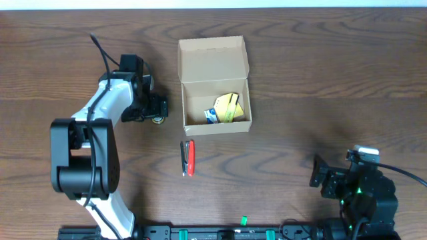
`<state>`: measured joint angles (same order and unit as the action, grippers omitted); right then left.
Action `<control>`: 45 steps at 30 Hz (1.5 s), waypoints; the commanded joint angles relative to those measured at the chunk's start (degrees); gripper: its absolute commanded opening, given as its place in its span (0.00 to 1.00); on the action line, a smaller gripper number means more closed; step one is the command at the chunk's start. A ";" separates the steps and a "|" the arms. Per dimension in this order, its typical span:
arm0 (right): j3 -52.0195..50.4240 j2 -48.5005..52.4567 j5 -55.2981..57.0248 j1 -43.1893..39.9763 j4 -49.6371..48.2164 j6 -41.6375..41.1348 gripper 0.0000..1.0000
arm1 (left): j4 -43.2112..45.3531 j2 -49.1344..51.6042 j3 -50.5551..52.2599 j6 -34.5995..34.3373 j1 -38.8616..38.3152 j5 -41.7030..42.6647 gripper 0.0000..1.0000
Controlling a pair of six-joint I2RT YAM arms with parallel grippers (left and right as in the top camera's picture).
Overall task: Pack container
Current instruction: 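Move the left gripper over the correction tape roller and lower, then close the left gripper on the tape roller and lift it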
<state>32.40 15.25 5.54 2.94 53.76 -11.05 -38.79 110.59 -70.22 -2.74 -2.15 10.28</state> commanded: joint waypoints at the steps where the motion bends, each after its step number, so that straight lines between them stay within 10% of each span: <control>1: 0.00 -0.31 -0.20 -0.50 0.02 0.85 0.99 | -0.20 1.40 -1.99 1.36 -0.42 -0.63 0.95; 6: 0.00 -0.31 -0.20 -0.50 0.02 0.85 0.99 | -0.20 1.92 -2.34 3.32 -1.81 -0.66 1.00; 45: 0.00 -0.31 -0.20 -0.50 0.02 0.85 0.99 | 0.04 2.12 -2.38 0.59 -3.23 -3.19 0.25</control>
<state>32.40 15.25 5.54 2.94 53.76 -11.05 -38.72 112.07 -71.50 -0.08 -5.41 7.90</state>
